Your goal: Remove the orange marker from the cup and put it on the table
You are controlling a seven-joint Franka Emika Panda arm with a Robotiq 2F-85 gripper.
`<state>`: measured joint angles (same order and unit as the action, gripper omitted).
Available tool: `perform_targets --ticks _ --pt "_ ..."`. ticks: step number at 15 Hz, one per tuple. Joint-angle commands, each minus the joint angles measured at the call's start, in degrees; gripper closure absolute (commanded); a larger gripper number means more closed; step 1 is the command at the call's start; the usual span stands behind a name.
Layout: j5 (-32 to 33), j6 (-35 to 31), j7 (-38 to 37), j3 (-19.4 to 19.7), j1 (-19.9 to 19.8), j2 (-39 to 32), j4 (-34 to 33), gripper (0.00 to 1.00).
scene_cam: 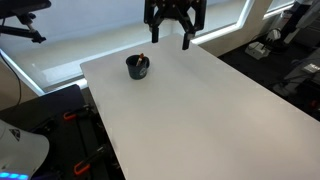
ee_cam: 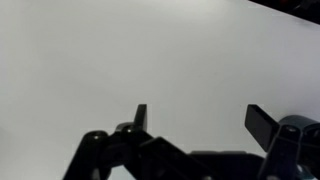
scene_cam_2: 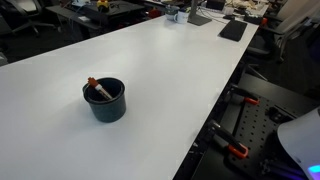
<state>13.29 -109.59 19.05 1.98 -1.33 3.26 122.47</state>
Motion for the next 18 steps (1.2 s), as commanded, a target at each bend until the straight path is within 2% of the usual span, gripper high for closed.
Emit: perform_targets --ticks 1,5,9,13,18 --pt "-0.35 1.2 5.48 -3.26 3.23 -6.36 -5.97 0.0" --pt "-0.75 -0.02 9.69 -8.55 7.25 -11.33 -9.44 0.0" --pt "-0.21 -1.99 16.71 -12.42 9.5 -13.69 -10.4 0.0" --pt "-0.07 -3.29 28.56 -13.92 9.54 -14.8 -11.07 0.0" --pt "-0.12 -2.61 45.98 -13.93 9.2 -15.17 -12.14 0.0"
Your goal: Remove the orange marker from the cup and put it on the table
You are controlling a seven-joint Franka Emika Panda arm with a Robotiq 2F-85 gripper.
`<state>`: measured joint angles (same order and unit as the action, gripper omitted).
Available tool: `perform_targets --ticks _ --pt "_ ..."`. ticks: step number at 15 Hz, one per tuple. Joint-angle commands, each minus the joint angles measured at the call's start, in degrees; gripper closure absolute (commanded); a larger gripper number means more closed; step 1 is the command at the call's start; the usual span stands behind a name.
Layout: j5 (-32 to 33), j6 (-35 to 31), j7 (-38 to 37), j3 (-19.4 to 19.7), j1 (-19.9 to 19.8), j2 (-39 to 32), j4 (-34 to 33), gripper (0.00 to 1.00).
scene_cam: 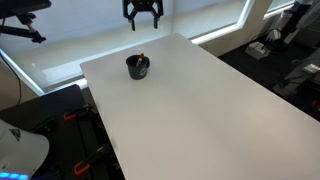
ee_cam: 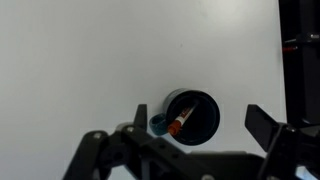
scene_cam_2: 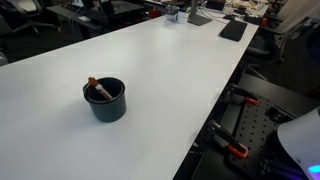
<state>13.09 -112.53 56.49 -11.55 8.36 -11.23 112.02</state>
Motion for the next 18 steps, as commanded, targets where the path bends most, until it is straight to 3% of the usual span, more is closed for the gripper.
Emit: perform_targets --ticks 1,2,6,10,18 --pt "0.55 0.81 11.83 -0.32 -0.46 -0.75 -2.03 0.0" --pt "0.51 1.04 15.65 -0.17 -0.72 -0.64 -2.31 0.0" --pt "-0.43 2.61 7.26 3.45 -2.25 0.22 -4.04 0.0" --pt "-1.57 1.5 3.19 7.51 -6.23 3.15 -2.53 0.0" --pt "-2.37 0.57 -10.9 13.88 -11.94 12.73 8.37 0.0"
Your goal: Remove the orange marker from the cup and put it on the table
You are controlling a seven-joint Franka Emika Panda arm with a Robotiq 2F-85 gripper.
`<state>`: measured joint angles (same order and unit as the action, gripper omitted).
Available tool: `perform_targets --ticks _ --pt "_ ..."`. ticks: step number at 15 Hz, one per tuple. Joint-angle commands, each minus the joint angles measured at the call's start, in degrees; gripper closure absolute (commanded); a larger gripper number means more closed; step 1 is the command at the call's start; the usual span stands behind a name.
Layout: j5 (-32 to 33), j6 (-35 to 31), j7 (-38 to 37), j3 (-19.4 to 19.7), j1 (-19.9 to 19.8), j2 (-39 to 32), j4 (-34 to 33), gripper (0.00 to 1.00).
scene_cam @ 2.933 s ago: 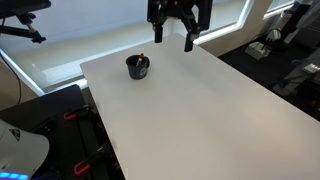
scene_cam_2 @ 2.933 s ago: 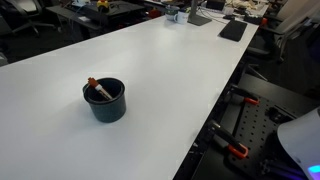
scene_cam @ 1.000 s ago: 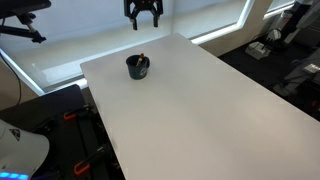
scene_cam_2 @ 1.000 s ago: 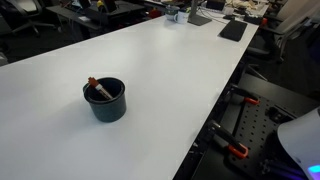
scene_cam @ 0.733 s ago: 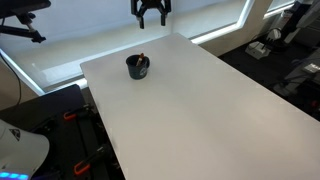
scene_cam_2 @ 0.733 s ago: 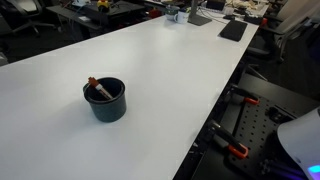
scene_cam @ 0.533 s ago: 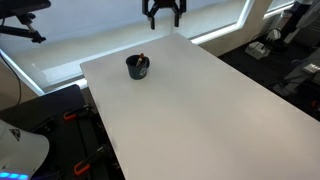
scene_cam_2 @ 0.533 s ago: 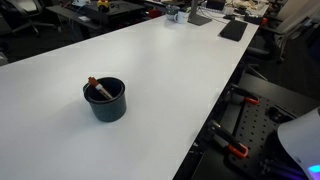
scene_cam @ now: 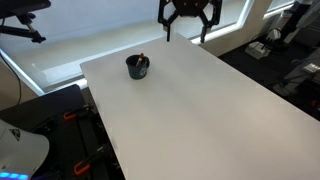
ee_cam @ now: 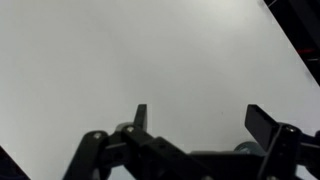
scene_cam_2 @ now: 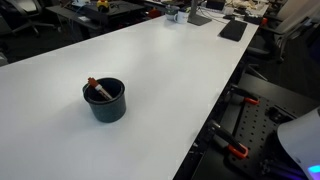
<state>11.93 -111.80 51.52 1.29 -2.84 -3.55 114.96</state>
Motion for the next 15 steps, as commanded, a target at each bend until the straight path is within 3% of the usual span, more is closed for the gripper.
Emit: perform_targets --ticks 1,4,5,10,15 --pt "-1.39 -0.43 -8.44 1.55 -1.09 5.88 6.58 0.0" --pt "-1.25 -0.89 -17.82 2.04 -1.06 7.68 9.17 0.0" --pt "-0.72 0.12 -12.39 2.31 -1.1 4.81 5.95 0.0" --pt "-0.7 0.12 -12.83 2.32 -1.07 4.76 6.27 0.0" --pt "-1.53 -2.14 -27.99 0.06 1.09 -0.32 6.33 0.0"
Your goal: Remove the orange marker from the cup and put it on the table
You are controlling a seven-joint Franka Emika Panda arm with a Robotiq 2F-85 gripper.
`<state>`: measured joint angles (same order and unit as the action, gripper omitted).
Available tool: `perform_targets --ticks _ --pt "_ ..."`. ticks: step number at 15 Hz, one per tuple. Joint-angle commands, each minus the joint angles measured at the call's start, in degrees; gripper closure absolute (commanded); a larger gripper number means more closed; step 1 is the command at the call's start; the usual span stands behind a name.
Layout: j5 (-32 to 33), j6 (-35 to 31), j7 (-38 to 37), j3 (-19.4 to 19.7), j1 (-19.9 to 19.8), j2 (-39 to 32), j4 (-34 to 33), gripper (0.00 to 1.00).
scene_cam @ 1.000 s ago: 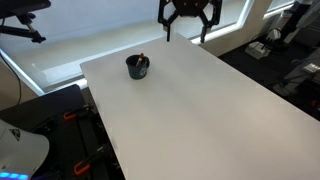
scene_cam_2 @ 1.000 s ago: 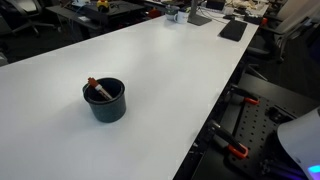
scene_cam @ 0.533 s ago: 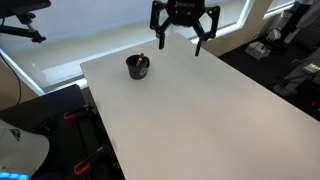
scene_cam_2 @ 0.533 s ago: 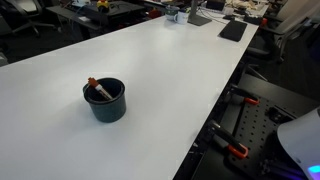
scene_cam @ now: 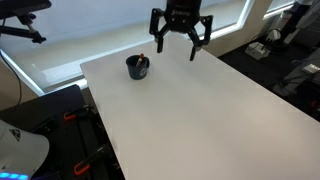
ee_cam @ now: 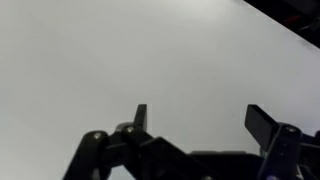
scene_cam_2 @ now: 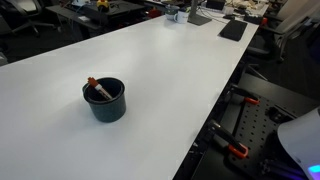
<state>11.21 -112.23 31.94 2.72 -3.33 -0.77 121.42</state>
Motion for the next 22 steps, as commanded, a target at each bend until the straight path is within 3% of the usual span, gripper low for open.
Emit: perform_targets --ticks 1,7,15,22 --pt "-1.32 -2.4 -11.66 -1.98 2.12 -4.44 -0.39 0.0" --pt "-8.5 -9.77 -29.64 -6.43 6.78 -13.08 -3.1 0.0" --pt "-7.12 -9.56 -29.45 -6.67 7.65 -14.12 -3.17 0.0" --pt "-16.63 -14.27 -34.42 -9.58 9.66 -19.96 -4.27 0.0"
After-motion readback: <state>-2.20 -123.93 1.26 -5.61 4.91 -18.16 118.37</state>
